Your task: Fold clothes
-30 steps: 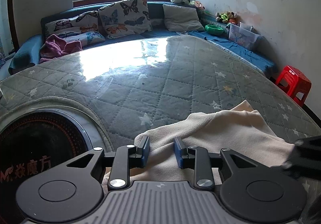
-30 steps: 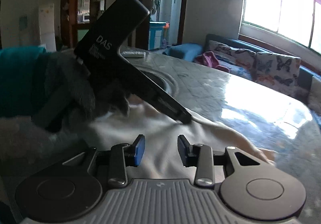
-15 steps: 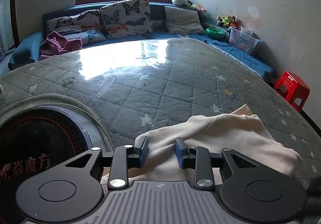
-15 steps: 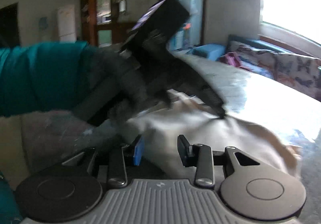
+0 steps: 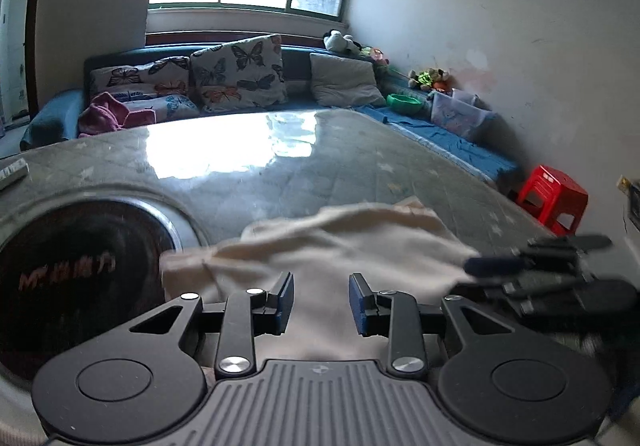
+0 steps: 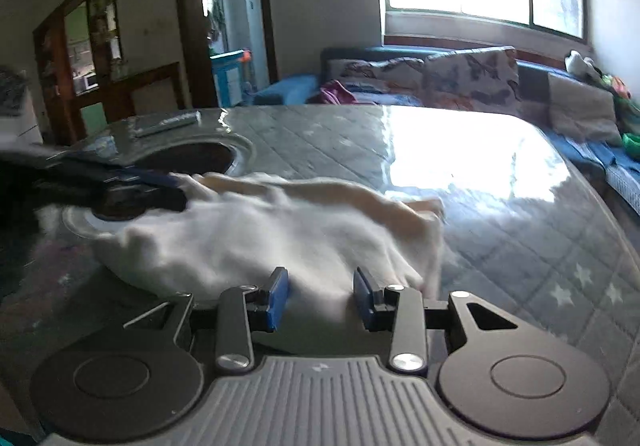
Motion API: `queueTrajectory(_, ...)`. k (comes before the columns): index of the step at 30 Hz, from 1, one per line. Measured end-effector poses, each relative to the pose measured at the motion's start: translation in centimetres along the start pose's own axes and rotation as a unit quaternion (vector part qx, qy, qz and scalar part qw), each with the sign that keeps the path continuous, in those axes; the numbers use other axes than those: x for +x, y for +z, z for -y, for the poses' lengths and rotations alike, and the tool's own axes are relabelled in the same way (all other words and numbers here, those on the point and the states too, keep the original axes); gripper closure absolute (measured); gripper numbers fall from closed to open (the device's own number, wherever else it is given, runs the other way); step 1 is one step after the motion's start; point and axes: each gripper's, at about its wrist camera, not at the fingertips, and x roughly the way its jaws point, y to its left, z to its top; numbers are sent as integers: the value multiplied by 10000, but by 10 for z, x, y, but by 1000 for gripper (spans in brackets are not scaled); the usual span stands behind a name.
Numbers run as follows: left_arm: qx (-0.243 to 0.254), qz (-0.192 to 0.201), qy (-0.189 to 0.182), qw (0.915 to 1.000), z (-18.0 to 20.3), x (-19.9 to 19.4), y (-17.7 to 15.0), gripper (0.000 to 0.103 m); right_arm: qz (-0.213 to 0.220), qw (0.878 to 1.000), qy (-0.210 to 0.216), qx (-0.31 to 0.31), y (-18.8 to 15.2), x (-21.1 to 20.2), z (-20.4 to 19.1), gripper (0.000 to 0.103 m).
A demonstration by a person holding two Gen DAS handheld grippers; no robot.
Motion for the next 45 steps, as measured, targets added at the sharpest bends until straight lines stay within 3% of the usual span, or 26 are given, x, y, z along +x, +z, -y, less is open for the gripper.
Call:
queueTrajectory(5, -128, -249, 216, 9994, -11, 0, -20, 71, -41, 10000, 15, 31, -6, -4, 4, 68)
queueTrajectory(11, -225, -197, 190, 9994, -21, -10, -32, 70, -153, 9998, -26, -153, -7, -3, 5, 68)
queueTrajectory(26, -463, -362, -239, 9980, -31, -16, -37, 71, -398, 9984, -84, -384, -12, -9, 3, 67)
queueTrajectory(34, -198, -251, -92, 9994, -24, -17, -23, 71, -108, 9986, -6, -514, 11, -12, 3, 68)
queueTrajectory(38, -358, -146, 136, 9992, -29, -14, -16, 71, -87, 9994, 101, -316, 18, 8, 9, 66)
queueTrajectory(41, -559, -304, 323, 9974, -39, -5, -22, 72, -149, 9995, 67, -283, 13, 16, 13, 66)
queueTrajectory(45, -698, -303, 210, 9969, -43, -6, -29, 72, -210, 9994, 15, -281, 6, 21, 16, 67)
